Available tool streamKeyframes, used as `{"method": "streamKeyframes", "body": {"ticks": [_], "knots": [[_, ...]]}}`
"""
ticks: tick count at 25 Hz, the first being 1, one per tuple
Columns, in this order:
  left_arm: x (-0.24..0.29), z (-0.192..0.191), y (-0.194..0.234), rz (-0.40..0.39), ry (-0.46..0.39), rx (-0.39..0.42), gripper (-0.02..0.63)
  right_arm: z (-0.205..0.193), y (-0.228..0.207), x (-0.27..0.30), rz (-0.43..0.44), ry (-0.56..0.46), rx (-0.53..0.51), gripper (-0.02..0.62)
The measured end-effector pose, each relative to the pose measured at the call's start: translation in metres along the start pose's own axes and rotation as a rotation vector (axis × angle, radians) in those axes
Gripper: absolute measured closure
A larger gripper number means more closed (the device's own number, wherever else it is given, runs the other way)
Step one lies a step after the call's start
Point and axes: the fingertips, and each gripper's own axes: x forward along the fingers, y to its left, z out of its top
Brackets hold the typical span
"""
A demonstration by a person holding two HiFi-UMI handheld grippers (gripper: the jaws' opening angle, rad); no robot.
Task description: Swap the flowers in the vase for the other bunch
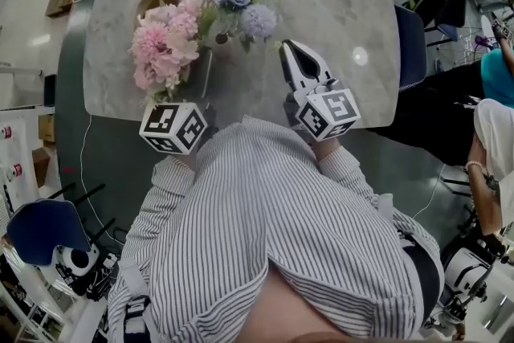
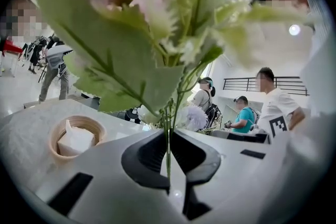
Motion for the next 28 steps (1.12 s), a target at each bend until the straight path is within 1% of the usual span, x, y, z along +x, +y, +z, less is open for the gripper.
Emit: {"method": "streamKeyframes", "body": {"ticks": [3, 8, 12, 28], "knots": [[-0.0014, 0.0007, 0.0004, 0.004, -0.004, -0.001, 0.58, 0.002, -0.0006, -0.0006, -0.002, -0.006, -0.006, 0.581], [-0.0031, 0.0013, 0.0005, 0.006, -0.003, 0.001, 0.578, -0.0044, 0.0067, 0.0039, 0.031, 0.036, -0.018, 0.581], [-0.0043, 0.0014, 0.0006, 0.007, -0.007, 0.001, 0.58, -0.0063, 0.0093, 0.005, 0.041, 0.046, -0.024, 0.58], [-0.0059, -0.0003, 0.0027, 0.016, -0.013, -0.003, 0.58, -0.0069, 0.0037, 0.0036, 0.014, 0.047, -0.041, 0.581]]}}
